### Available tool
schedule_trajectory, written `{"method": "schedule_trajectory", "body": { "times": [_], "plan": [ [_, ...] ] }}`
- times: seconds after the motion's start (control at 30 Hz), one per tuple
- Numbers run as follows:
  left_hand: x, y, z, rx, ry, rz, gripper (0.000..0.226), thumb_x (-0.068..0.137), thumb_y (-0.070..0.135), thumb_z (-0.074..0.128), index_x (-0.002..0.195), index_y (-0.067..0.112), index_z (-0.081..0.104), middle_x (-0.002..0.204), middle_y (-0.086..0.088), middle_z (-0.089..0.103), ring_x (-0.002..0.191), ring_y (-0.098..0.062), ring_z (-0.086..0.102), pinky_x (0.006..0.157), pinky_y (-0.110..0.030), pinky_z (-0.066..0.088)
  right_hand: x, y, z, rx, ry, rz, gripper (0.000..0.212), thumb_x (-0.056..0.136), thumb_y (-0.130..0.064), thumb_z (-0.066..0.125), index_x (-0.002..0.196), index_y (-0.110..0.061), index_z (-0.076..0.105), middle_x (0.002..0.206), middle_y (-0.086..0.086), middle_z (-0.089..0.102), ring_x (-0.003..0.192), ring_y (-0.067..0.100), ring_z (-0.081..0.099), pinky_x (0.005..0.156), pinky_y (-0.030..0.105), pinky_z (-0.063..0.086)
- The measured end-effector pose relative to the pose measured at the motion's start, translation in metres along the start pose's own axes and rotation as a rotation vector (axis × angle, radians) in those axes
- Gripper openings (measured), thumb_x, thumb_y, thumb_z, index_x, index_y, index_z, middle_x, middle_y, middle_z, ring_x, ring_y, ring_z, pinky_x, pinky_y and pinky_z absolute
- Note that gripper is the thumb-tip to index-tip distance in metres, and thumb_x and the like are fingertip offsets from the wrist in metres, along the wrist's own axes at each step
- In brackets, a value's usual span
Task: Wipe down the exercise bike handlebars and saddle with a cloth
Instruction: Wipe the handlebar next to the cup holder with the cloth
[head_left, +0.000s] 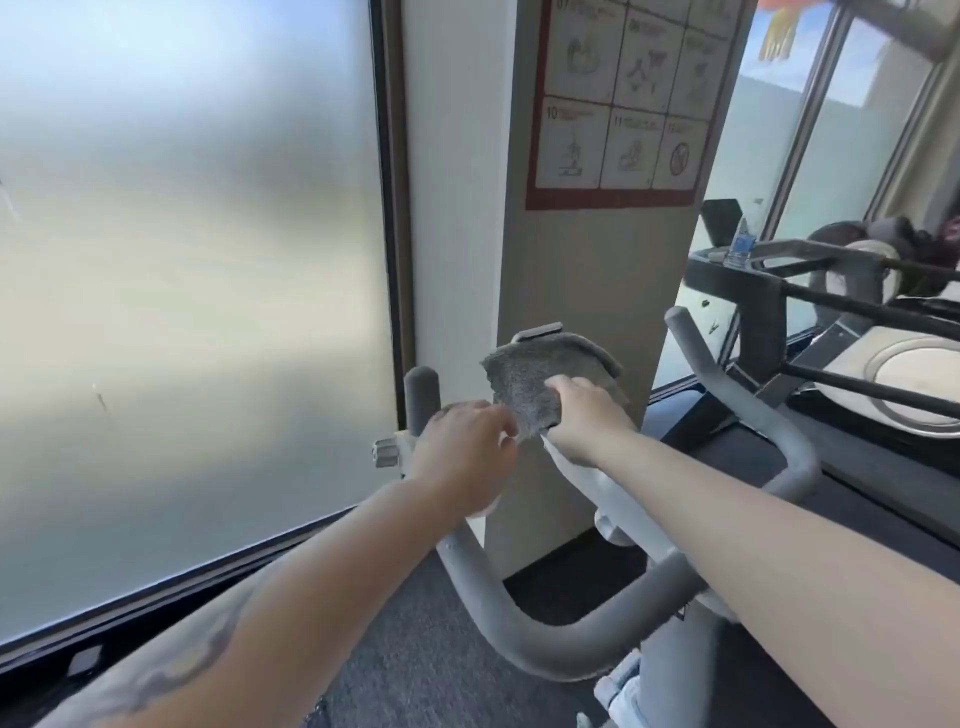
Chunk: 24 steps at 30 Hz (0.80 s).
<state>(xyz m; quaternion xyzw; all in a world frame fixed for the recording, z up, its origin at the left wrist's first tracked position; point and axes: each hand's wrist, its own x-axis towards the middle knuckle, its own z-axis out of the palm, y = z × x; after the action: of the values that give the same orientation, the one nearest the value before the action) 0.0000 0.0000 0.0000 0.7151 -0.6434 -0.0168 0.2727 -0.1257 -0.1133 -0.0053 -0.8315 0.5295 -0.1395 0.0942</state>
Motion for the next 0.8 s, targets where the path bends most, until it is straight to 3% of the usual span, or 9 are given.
{"method": "schedule_trajectory", "body": {
  "times": [0.1, 0.2, 0.3, 0.37, 0.5, 0.63, 0.73, 0.8],
  "plan": [
    [0.013, 0.007, 0.013, -0.002, -0.070, 0.081, 0.025, 0.094, 0.027, 0.044, 0.104, 0.022, 0.066, 0.109, 0.003, 0.062, 0.104, -0.020, 0.056, 0.084, -0.038, 0.048, 0.013, -0.006, 0.011, -0.043, 0.015, 0.009, 0.071, 0.086, -0.014, 0.056, 0.148, -0.025, 0.024, 0.153, 0.000, 0.025, 0.138, 0.026, 0.029, 0.100, 0.043, 0.036],
    [0.017, 0.003, 0.018, 0.004, -0.097, 0.113, 0.025, 0.095, 0.027, 0.042, 0.106, 0.021, 0.064, 0.109, 0.004, 0.062, 0.103, -0.019, 0.056, 0.080, -0.036, 0.047, 0.026, -0.004, 0.025, -0.036, 0.053, 0.025, 0.073, 0.086, -0.023, 0.060, 0.149, -0.023, 0.022, 0.152, 0.005, 0.027, 0.135, 0.030, 0.030, 0.102, 0.044, 0.036],
    [0.019, -0.004, 0.022, -0.001, -0.065, 0.098, 0.023, 0.094, 0.029, 0.043, 0.103, 0.025, 0.064, 0.108, 0.007, 0.062, 0.103, -0.018, 0.057, 0.077, -0.033, 0.046, 0.032, -0.003, 0.040, -0.062, 0.177, 0.031, 0.057, 0.088, -0.025, 0.058, 0.141, -0.022, 0.036, 0.139, 0.006, 0.041, 0.125, 0.029, 0.035, 0.095, 0.038, 0.039],
    [0.019, -0.003, 0.026, 0.009, -0.045, 0.088, 0.023, 0.094, 0.029, 0.043, 0.102, 0.026, 0.065, 0.107, 0.007, 0.063, 0.101, -0.017, 0.058, 0.073, -0.032, 0.043, 0.032, -0.003, 0.043, -0.051, 0.286, 0.012, 0.041, 0.088, -0.021, 0.057, 0.128, -0.021, 0.048, 0.127, 0.006, 0.050, 0.116, 0.028, 0.041, 0.082, 0.034, 0.039],
    [0.011, 0.003, 0.030, -0.067, -0.015, 0.026, 0.024, 0.093, 0.024, 0.045, 0.100, 0.022, 0.068, 0.108, 0.005, 0.064, 0.104, -0.018, 0.056, 0.084, -0.037, 0.046, 0.028, 0.007, 0.032, -0.004, 0.347, -0.081, 0.015, 0.086, -0.007, 0.050, 0.096, -0.017, 0.056, 0.093, 0.003, 0.062, 0.086, 0.025, 0.054, 0.065, 0.029, 0.030],
    [-0.004, 0.020, 0.030, -0.075, -0.019, -0.035, 0.024, 0.095, 0.026, 0.045, 0.105, 0.024, 0.066, 0.115, 0.006, 0.061, 0.110, -0.017, 0.051, 0.087, -0.039, 0.048, 0.017, 0.027, 0.003, 0.347, 0.167, -0.025, 0.010, 0.089, -0.012, 0.051, 0.096, -0.016, 0.057, 0.085, 0.000, 0.059, 0.081, 0.024, 0.053, 0.067, 0.029, 0.038],
    [-0.019, 0.035, 0.031, -0.107, 0.019, -0.064, 0.023, 0.095, 0.029, 0.046, 0.108, 0.027, 0.066, 0.113, 0.008, 0.059, 0.106, -0.015, 0.052, 0.086, -0.037, 0.048, 0.007, 0.047, -0.021, 0.662, 0.238, 0.073, 0.007, 0.092, -0.013, 0.050, 0.095, -0.012, 0.057, 0.083, 0.000, 0.058, 0.074, 0.017, 0.054, 0.057, 0.021, 0.039],
    [-0.026, 0.046, 0.037, -0.145, 0.042, -0.087, 0.023, 0.095, 0.030, 0.048, 0.108, 0.029, 0.066, 0.111, 0.010, 0.060, 0.100, -0.014, 0.053, 0.084, -0.033, 0.047, -0.001, 0.063, -0.035, 0.899, 0.282, 0.197, 0.008, 0.093, -0.017, 0.052, 0.092, -0.011, 0.056, 0.083, 0.003, 0.059, 0.073, 0.016, 0.054, 0.056, 0.023, 0.040]
  ]
}}
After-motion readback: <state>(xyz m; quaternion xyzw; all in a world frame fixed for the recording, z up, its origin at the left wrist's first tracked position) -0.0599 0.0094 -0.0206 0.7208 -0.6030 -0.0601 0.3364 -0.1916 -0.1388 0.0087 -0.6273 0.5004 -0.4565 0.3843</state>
